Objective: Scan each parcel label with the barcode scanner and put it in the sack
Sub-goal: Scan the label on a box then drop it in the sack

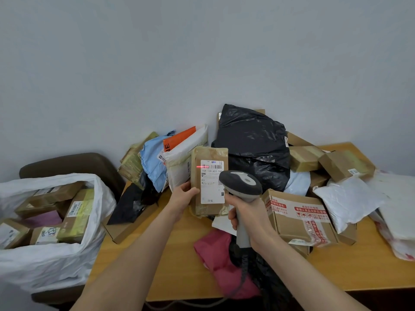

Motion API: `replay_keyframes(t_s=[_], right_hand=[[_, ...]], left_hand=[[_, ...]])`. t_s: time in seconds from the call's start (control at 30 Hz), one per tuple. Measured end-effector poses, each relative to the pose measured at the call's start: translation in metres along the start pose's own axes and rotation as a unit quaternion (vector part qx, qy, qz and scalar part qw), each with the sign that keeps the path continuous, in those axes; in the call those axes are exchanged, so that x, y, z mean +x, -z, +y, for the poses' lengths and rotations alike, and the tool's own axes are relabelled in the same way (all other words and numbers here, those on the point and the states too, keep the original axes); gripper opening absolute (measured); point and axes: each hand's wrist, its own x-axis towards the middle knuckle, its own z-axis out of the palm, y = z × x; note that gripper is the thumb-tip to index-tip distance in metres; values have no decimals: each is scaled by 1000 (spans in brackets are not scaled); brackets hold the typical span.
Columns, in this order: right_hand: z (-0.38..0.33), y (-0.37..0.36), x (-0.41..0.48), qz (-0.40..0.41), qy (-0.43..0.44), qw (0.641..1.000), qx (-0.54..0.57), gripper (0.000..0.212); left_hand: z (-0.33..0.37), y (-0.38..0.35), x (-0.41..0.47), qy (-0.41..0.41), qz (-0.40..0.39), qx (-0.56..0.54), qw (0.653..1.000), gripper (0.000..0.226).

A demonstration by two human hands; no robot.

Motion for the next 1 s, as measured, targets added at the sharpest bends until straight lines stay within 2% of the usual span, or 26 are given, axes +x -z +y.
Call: replay_keyframes(t_s=[0.17,0.33,0.53,0.63,0.77,1.0], right_hand=[[-5,2,-5,-11,-7,1000,13,15],[1,9,-11,-22,1,1000,-2,18],[7,9,-16,-40,-6,999,-16,25],[10,2,-18,-66,-3,998,-24,21],[10,-24,-20,-101,-8,995,-5,11],[17,-124,-13,-151,-4,988,-28,15]], left_hand=[[-1,0,-5,-4,8,-7,1000,44],[-2,1,-17,-7,22,-14,1000,30],[-10,8,-34,11,47,-21,999,42],[-12,14,-47,19,62,-32,997,50],[-18,35,-62,24,85,-39,995,56],[-36,128,-77,41,131,-83,987,63]])
